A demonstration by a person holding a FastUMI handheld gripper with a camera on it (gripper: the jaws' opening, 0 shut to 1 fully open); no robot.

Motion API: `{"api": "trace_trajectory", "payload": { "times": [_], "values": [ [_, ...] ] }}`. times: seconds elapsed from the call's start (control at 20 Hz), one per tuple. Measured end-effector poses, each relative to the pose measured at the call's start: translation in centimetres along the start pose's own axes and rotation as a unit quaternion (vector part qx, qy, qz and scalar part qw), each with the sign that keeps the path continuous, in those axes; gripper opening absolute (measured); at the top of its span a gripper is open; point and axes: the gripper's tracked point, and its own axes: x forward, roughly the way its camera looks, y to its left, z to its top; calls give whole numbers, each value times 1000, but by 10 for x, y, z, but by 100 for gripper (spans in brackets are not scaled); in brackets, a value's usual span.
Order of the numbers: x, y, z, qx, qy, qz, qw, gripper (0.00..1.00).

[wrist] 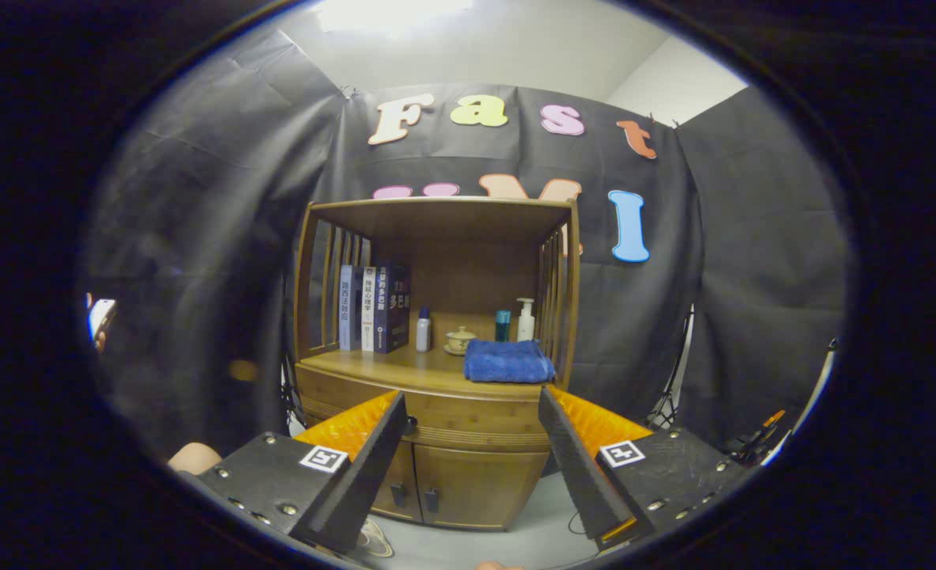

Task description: Pull open the drawer, take out the items inside it, and place them on the countertop above the cabinet.

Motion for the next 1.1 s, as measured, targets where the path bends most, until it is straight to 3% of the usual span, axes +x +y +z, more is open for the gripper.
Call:
{"api": "trace_trajectory", "payload": {
  "times": [0.45, 0.85, 1.1],
  "values": [
    [19, 28, -13, -13, 10, 12, 1000, 100],
    [99, 92, -44, -4, 21, 42, 999, 100],
    [162, 114, -79, -5, 32, 28, 999, 100]
  ]
}}
